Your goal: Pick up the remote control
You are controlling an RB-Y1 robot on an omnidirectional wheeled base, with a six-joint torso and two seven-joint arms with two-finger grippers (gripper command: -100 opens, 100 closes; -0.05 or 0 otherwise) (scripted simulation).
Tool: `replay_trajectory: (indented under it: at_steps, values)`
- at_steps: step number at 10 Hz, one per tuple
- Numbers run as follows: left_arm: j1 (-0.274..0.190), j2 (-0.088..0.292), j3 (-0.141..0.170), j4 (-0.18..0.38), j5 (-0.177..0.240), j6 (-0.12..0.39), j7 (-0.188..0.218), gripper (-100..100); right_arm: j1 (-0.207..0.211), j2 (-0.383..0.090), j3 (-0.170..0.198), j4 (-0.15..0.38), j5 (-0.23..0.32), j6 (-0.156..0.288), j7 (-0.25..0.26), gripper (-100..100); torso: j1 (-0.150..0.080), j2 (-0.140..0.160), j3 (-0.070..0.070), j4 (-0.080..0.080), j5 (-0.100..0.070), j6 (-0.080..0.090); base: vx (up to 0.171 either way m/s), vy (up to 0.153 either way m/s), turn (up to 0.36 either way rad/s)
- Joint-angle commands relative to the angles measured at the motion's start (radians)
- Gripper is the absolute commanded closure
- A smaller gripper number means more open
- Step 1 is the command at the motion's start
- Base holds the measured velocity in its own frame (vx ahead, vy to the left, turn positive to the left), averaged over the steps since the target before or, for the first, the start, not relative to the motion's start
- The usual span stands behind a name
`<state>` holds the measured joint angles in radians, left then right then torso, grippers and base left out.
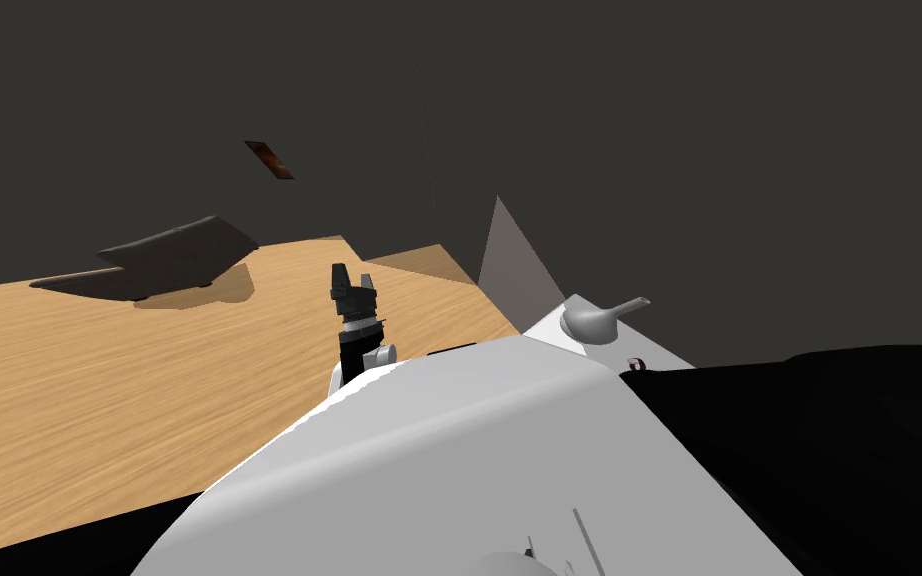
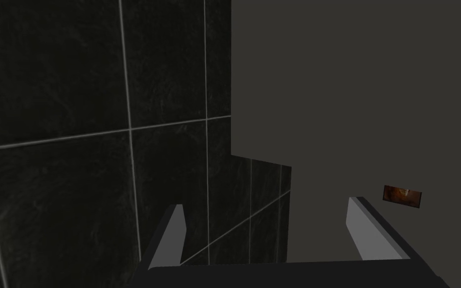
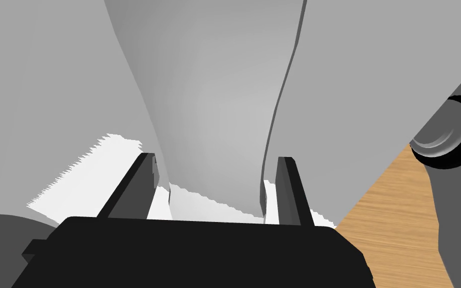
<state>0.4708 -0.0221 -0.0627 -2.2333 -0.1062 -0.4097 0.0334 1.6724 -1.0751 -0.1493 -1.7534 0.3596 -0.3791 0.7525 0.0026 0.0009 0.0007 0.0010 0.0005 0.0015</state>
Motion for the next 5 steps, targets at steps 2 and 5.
replay_trajectory:
  at_steps: [2, 5]
  values:
    - [0.0, 0.0, 0.0, 0.0, 0.0, 0.0, 0.0, 0, 0.052, -0.003, -0.043, -0.028, -0.011, -0.012, 0.01, 100, 0.0, 0.0, 0.0, 0.0, 0.001, 0.001, -0.004, -0.003, -0.065]
    - [0.0, 0.0, 0.0, 0.0, 0.0, 0.0, 0.0, 0, 0.082, -0.006, -0.065, -0.048, -0.017, -0.014, 0.014, 100, 0.001, 0.001, 0.0, 0.0, 0.001, 0.0, -0.005, -0.002, -0.034]
